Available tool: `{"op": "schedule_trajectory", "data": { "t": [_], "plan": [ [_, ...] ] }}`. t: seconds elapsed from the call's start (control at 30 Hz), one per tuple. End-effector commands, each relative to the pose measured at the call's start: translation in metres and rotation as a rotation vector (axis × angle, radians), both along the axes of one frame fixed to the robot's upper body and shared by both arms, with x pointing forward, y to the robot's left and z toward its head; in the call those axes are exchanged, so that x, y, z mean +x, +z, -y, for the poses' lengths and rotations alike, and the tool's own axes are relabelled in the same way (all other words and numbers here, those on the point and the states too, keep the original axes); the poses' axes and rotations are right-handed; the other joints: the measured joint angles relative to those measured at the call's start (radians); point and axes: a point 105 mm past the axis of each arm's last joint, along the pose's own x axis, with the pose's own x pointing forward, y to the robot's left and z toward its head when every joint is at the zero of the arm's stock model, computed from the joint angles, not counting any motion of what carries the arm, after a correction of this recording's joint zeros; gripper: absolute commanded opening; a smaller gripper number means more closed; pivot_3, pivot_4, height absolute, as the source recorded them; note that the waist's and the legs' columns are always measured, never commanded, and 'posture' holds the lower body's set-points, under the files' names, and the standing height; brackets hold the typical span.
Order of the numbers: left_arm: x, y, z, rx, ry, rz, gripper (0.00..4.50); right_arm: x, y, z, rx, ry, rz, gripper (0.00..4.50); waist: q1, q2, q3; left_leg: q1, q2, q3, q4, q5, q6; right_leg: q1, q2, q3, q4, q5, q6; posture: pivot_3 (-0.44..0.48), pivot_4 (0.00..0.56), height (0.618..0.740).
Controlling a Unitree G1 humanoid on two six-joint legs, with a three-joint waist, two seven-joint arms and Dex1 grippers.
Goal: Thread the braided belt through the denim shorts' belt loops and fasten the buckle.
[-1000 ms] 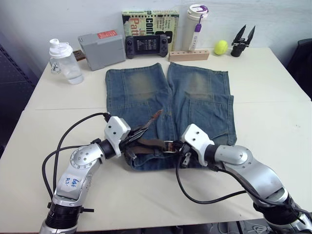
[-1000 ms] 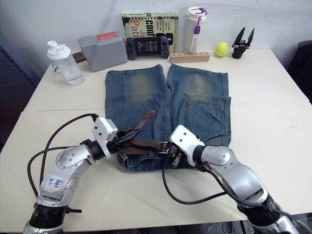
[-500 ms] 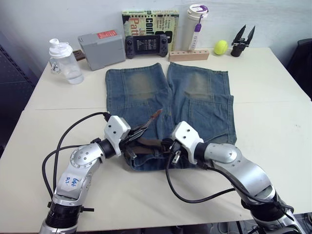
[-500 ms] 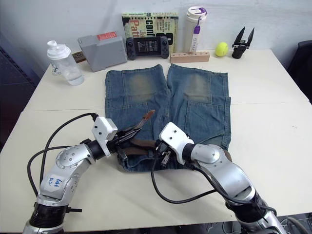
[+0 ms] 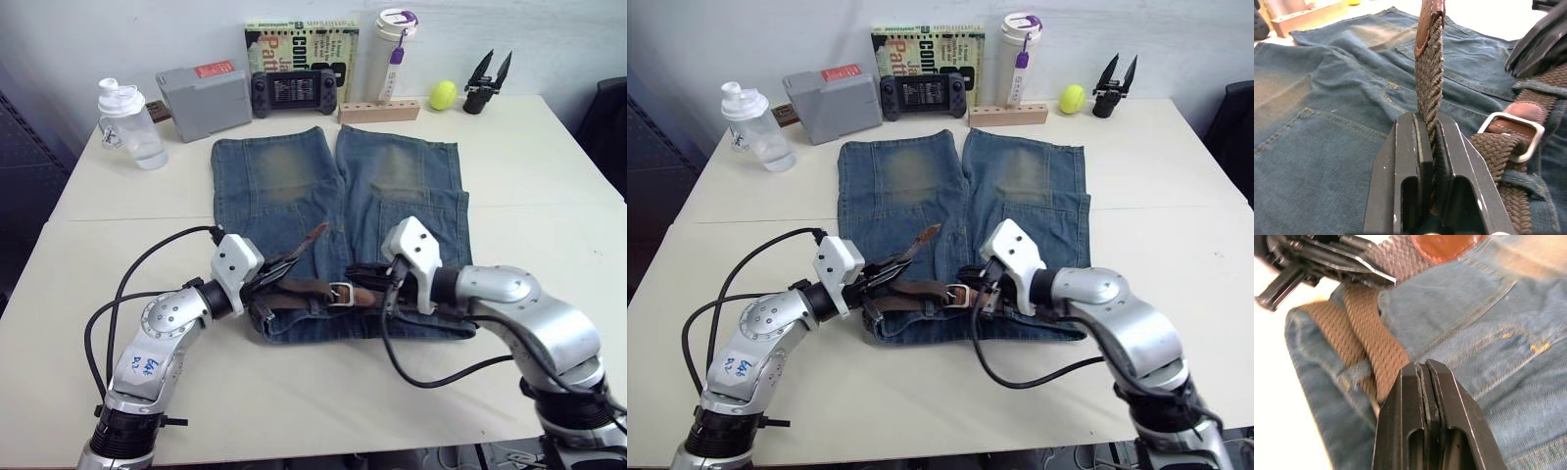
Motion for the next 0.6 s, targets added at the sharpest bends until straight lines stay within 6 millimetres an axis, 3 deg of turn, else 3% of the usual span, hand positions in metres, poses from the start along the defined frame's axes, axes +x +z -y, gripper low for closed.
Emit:
{"op": "schedule_trajectory", "data": {
  "t": [0.03,0.4,0.6],
  "plan": [
    [-0.006,0.010,0.004,0.006,-0.029,0.056,0.00,0.000,-0.004,0.001,0.003,0.087,-0.066,0.05,0.000,0.000,0.000,0.000,0.000,0.000,0.000,0.000,0.000,0.000,0.000,0.000,0.000,0.000,0.000,0.000,0.150,0.731],
    [-0.009,0.011,0.001,0.006,-0.005,0.067,0.00,0.008,-0.017,-0.013,-0.046,0.182,-0.077,0.05,0.001,0.000,0.000,0.000,0.000,0.000,0.000,0.000,0.000,0.000,0.000,0.000,0.000,0.000,0.000,0.000,0.150,0.731],
    [-0.009,0.012,0.000,0.004,0.006,0.071,0.00,0.012,-0.035,-0.017,-0.103,0.184,-0.092,0.05,0.001,0.000,0.000,0.000,0.000,0.000,0.000,0.000,0.000,0.000,0.000,0.000,0.000,0.000,0.000,0.000,0.150,0.731]
  ]
}}
